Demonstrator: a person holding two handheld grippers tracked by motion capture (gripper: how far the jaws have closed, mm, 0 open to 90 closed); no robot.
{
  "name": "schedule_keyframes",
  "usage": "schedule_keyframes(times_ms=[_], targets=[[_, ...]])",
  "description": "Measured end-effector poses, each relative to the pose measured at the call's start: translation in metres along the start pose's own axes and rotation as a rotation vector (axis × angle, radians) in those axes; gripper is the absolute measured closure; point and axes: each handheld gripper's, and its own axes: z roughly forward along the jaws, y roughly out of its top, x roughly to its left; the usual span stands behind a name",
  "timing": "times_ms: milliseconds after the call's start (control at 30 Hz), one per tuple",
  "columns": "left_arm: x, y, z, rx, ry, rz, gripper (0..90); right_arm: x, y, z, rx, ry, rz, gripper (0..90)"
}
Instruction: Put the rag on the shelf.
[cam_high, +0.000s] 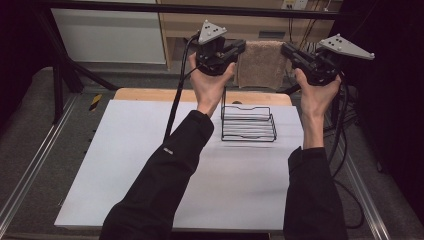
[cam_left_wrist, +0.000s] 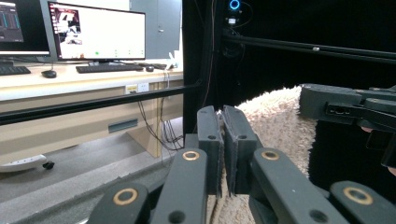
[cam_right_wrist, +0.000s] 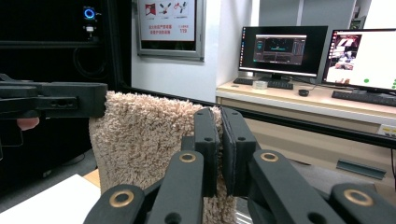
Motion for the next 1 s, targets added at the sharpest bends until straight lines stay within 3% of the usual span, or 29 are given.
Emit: schedule_keyframes(times_ms=[500,1000], targets=[[0.013,-0.014,0.017,0.012,0.005,0.016,86.4,-0.014,-0.011,0.019,0.023,0.009,-0.005,86.0],[0.013,-0.035,0.022,0.061,0.009,0.059,86.4,-0.018,-0.031,0.019,0.065,0.02,-0.012,86.0]])
